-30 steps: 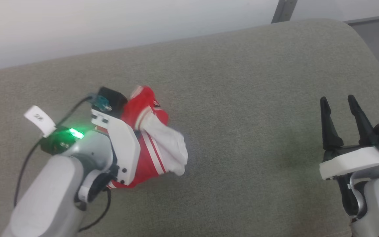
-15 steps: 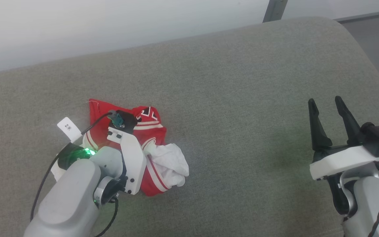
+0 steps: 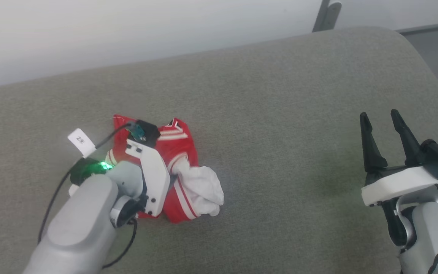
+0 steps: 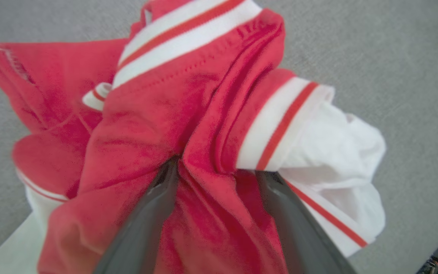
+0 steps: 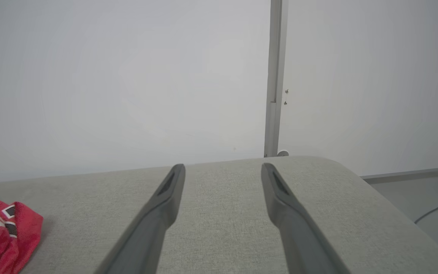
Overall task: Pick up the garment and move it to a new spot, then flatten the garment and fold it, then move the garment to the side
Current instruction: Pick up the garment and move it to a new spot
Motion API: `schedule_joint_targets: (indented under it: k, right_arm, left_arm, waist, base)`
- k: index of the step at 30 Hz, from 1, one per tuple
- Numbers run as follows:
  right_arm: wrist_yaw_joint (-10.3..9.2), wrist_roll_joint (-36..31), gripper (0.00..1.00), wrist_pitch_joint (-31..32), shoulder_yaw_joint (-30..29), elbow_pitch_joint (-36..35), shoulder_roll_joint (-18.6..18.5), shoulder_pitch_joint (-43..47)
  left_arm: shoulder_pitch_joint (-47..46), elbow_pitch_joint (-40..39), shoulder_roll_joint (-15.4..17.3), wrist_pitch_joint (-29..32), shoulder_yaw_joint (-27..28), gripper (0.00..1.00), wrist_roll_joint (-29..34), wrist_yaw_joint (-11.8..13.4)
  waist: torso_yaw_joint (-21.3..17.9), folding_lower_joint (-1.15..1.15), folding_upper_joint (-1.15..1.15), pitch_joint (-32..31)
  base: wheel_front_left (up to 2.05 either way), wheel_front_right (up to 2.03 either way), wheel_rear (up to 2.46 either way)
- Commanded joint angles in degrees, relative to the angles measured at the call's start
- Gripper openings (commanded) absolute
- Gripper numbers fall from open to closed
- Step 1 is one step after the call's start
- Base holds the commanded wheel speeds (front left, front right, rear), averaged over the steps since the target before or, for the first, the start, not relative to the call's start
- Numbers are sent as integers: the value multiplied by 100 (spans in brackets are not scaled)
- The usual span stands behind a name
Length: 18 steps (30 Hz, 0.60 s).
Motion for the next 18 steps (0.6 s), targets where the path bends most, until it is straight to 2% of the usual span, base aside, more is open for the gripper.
schedule_joint_targets:
  k: [1,7,18]
  right_arm:
    - [-2,33,100,-40,-22,9,-10,53]
    - [-2,-9,100,-45,-45,-33,-26,145]
    - [-2,26,100,-45,-109,-134,-66,404]
  left_arm:
    - [-85,-67,55,-67,38,100,4,-31]
    - [106,-516,279,-556,216,100,-21,-31]
    - [1029,-1486,782,-2041,1048,100,-139,370]
  waist:
    - [66,0,0,-53]
    - [320,0,0,-254]
    - [732,0,0,-653]
  base:
    - [0,0,0]
    - [0,0,0]
    - [0,0,0]
